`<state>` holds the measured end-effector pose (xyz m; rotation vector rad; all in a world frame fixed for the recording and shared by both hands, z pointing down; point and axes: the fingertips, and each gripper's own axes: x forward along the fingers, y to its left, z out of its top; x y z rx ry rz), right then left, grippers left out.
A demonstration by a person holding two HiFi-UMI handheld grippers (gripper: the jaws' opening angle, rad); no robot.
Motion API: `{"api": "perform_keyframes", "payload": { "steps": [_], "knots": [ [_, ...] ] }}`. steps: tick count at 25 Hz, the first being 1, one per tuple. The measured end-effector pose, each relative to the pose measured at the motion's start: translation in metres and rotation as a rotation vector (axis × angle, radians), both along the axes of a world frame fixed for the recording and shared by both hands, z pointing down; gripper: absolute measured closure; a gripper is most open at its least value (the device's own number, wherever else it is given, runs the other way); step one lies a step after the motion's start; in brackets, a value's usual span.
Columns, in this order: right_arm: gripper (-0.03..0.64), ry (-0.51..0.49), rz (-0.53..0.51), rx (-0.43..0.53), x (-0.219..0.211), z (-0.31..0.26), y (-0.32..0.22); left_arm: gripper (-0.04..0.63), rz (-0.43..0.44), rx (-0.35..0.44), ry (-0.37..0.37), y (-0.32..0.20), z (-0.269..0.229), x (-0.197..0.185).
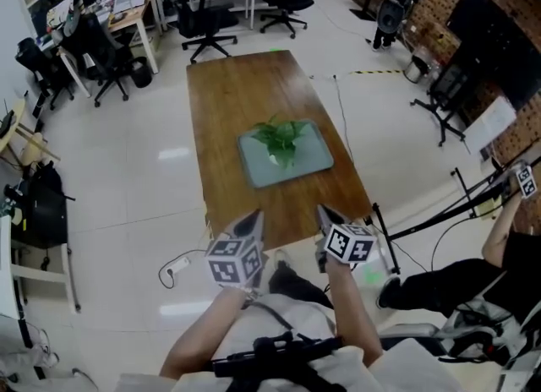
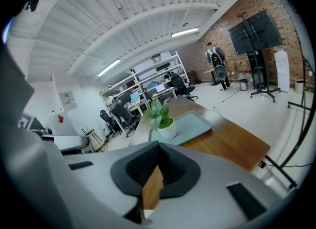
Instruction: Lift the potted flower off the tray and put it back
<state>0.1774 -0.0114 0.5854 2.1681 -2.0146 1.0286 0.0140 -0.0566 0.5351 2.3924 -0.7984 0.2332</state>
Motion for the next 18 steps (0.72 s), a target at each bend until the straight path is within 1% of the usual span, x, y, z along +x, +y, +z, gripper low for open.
{"api": "perform_keyframes", "payload": {
  "steps": [7,13,18],
  "knots": [
    [0.618,0.006,-0.018,0.004,-0.007,0.000,-0.004,0.600,-0.004,0.002,0.012,-0.003,-0.001,0.000],
    [0.618,-0.004,-0.009,0.004,-0.001,-0.002,-0.009,0.600,-0.004,-0.005,0.014,-0.009,0.003,0.002],
    [0.618,-0.011,-0.021,0.006,-0.003,0.001,-0.011,0.600,-0.008,-0.011,0.021,-0.011,0.005,0.004]
  ]
}}
